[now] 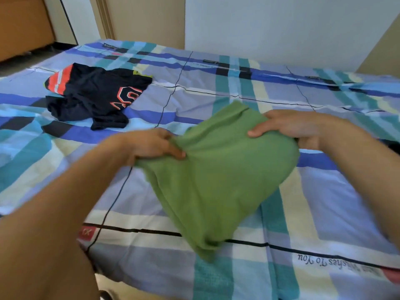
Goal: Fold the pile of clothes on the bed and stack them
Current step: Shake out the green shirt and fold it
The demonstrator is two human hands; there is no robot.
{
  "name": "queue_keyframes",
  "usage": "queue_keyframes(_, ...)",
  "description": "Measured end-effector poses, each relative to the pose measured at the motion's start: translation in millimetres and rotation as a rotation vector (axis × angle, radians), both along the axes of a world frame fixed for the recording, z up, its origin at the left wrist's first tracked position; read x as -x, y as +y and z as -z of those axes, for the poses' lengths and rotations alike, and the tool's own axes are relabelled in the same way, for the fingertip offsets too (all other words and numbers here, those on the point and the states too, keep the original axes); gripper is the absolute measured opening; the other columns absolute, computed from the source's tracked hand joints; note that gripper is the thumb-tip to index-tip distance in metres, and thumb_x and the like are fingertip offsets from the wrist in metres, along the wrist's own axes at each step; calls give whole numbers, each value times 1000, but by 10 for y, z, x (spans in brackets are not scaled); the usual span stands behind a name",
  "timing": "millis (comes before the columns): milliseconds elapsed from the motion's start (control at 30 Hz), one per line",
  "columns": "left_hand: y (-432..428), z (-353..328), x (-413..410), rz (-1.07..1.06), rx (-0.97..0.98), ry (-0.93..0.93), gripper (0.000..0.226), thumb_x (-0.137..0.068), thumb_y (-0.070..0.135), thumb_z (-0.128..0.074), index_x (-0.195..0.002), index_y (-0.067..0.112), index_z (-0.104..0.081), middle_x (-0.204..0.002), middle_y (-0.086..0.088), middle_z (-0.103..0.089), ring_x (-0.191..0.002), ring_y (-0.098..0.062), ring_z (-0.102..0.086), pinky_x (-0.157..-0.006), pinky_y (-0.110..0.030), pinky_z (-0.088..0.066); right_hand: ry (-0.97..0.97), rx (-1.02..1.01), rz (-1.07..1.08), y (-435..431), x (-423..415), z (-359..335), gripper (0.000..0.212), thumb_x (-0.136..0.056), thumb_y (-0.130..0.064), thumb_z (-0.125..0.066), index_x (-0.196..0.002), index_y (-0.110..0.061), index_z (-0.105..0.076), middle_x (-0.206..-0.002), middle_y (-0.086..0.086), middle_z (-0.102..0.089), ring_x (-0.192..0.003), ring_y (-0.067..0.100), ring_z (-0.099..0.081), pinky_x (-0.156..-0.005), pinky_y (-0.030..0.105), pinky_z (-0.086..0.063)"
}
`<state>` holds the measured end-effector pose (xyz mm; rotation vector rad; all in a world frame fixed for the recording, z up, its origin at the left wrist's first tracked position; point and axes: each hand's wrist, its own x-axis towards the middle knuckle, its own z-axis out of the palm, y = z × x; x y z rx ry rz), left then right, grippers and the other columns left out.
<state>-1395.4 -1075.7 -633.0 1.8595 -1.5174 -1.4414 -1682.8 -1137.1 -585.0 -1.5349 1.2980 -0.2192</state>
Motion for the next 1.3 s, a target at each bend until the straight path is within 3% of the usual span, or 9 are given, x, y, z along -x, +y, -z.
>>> queue_keyframes(100,-329,-489,102,143,93,-129,35,-83,24,-77,-115,12,-67,-104,-7,-77,-92,-29,-74,-74,-34,-63,-204,15,165,258,430,0,38,-71,-19,-71,-108,-11,-71,-99,8,-78,-78,18,-76,-63,29,-62)
queue_keyframes(267,-462,-98,628,312,464,-924,76,-83,53,-71,-144,20,-40,-140,-9,-49,-126,-32,-48,-102,-43,-40,-156,-96,324,627,789,873,68,-63,-25,-90,-124,-8,-64,-108,10,-76,-96,30,-74,-83,40,-61)
queue_keyframes(367,33,570,755,443,666,-759,83,-87,71,-47,-155,32,-22,-162,-6,-18,-150,-27,-16,-120,-48,-19,-134,-70,409,730,833,1177,62,-70,-29,-89,-123,-10,-62,-100,7,-78,-88,26,-76,-70,34,-61)
queue_keyframes(533,481,1038,784,746,407,-757,95,-79,87,-16,-155,40,19,-160,11,32,-147,-13,32,-122,-53,11,-119,92,461,736,855,1239,47,-94,-26,-68,-136,-26,-47,-108,-4,-71,-74,4,-73,-55,15,-53)
queue_keyframes(767,418,906,885,702,432,-839,106,-64,83,-5,-158,34,11,-164,8,25,-150,-15,27,-120,-60,10,-54,159,424,668,907,1342,77,-94,-21,-66,-154,-38,-21,-136,7,-59,-113,25,-65,-100,45,-51)
queue_keyframes(900,547,1044,1147,770,721,-646,77,-94,65,-15,-159,30,5,-165,6,23,-148,-12,30,-122,-49,14,-42,156,420,671,866,1347,80,-92,-18,-69,-154,-35,-22,-136,8,-58,-112,26,-65,-98,44,-52)
queue_keyframes(1100,548,1230,1240,811,664,-677,73,-101,61,-22,-158,30,11,-165,7,21,-149,-13,27,-123,-49,9,9,101,313,747,891,1166,117,-71,-23,-88,-156,-44,-10,-135,3,-58,-113,18,-64,-90,33,-53)
queue_keyframes(1200,454,889,1187,757,507,-419,62,-102,51,-38,-158,32,-20,-167,9,-8,-153,-8,-3,-125,-37,-4,-85,110,324,811,869,913,115,-75,-1,-81,-155,-48,-13,-118,-6,-72,-97,15,-72,-78,31,-57)
queue_keyframes(1300,304,509,1059,249,272,192,37,-103,43,-43,-130,24,-62,-132,5,-63,-122,-10,-57,-106,-28,-43,-151,233,296,879,620,575,112,-78,4,-77,-153,-53,-15,-106,-11,-75,-90,15,-74,-78,32,-57)
